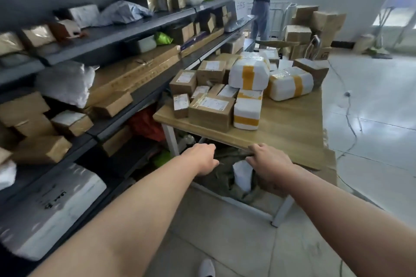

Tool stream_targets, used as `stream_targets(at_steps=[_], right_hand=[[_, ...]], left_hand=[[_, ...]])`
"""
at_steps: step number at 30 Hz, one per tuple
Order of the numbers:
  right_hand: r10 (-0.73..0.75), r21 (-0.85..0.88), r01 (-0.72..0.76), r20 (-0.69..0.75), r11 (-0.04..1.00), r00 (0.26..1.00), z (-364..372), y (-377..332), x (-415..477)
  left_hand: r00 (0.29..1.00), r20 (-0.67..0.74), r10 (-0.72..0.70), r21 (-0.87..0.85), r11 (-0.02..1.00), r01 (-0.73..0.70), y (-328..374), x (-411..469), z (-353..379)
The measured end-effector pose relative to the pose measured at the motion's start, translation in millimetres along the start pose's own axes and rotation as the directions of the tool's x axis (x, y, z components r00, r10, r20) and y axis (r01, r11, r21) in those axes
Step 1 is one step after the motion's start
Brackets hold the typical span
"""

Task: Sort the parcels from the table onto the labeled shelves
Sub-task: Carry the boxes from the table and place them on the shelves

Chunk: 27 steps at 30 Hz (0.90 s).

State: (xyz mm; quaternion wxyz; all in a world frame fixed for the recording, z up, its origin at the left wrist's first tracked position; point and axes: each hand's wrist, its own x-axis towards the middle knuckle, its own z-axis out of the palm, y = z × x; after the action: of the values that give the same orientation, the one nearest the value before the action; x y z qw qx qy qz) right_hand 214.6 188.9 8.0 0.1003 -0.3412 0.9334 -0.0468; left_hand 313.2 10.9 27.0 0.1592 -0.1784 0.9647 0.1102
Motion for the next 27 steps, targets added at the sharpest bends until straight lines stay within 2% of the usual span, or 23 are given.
stream_targets(at_steps=[5,9,13,16,19,23,27], right_hand=[[0.128,0.033,-0.13,0.051,0.991,0.99,-15,12,73],[0.2,0.063,-0.202,0.035,0.977,0.979,-21,22,118],[0.204,0.078,-0.208,0.054,0.975,0.977,-20,33,150],[0.19,0.084,-0.193,0.041,0.978,0.981,-21,39,177],[0.121,0.108,-0.124,0.03,0.986,0.992,-21,40,205],[-0.001,0.129,-0.003,0.03,0.992,1.0,-25,41,246],[-0.037,0.124,0.034,0.018,0.992,0.999,-25,30,285]], left_hand=[[0.996,0.035,0.077,-0.034,0.997,-0.076,-8,89,-29],[0.992,0.055,0.117,-0.07,0.991,-0.113,-14,147,-50],[0.993,0.05,0.109,-0.083,0.991,-0.105,-16,188,-53],[0.993,-0.023,0.112,-0.049,0.992,-0.113,-19,213,-52],[0.994,-0.098,0.057,-0.048,0.997,-0.062,-29,233,-51],[0.991,-0.109,-0.075,-0.059,0.996,0.069,-53,254,-52],[0.964,-0.152,-0.218,-0.114,0.973,0.202,-79,265,-47]])
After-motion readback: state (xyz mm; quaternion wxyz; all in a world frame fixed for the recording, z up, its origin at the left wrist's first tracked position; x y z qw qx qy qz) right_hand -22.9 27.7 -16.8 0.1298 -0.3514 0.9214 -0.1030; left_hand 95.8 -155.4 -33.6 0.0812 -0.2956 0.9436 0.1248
